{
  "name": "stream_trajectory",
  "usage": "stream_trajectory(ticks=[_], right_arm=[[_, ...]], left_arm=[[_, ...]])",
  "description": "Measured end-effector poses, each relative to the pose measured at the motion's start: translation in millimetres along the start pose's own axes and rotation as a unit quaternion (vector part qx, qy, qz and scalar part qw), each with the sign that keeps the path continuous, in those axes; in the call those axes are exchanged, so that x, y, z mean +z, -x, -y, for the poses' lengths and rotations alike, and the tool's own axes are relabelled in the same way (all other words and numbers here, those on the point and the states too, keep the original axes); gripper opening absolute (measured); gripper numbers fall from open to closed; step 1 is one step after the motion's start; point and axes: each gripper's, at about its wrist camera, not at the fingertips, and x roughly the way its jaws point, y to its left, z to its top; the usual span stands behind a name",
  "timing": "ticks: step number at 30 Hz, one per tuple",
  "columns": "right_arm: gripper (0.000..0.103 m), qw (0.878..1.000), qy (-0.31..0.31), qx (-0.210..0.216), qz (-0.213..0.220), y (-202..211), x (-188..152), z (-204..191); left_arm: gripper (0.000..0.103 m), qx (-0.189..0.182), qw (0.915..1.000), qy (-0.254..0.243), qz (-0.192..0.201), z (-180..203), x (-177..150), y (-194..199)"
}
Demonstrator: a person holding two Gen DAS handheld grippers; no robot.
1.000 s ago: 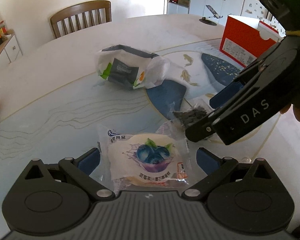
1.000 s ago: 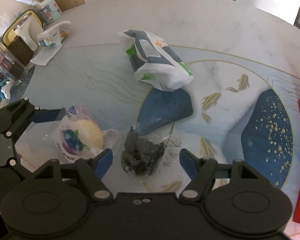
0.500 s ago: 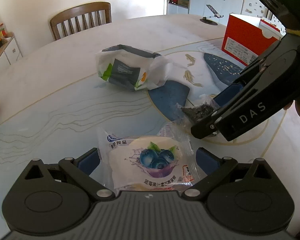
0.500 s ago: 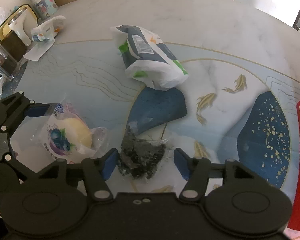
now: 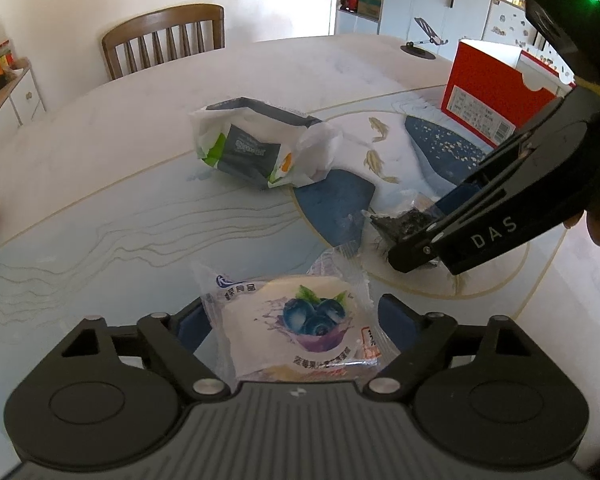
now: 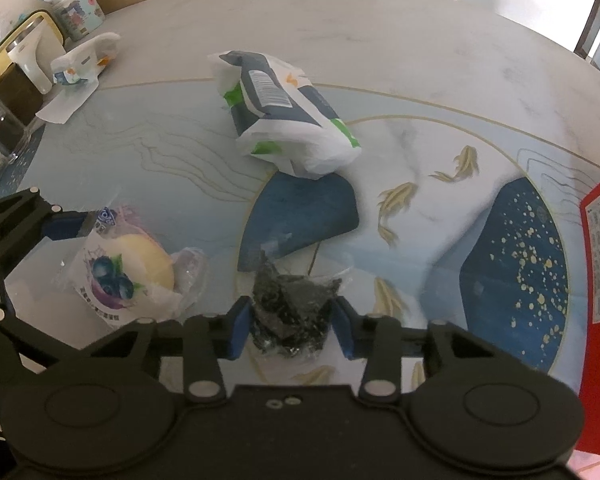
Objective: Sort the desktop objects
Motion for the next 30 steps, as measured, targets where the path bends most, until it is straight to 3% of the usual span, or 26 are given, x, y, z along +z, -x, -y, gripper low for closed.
stream_trajectory(ticks=[13, 30], right_arm=[[0.037, 1.0, -0.009, -0.005, 0.015, 18, -9, 9], [0.037, 0.999, -0.021, 0.0, 0.04, 60, -31, 22]], left_arm=[[0.066, -0.004, 0.9999, 0.013, 0.005, 0, 4, 6], [0.063, -0.016, 0.9985, 0.051, 0.009, 6, 9, 27]])
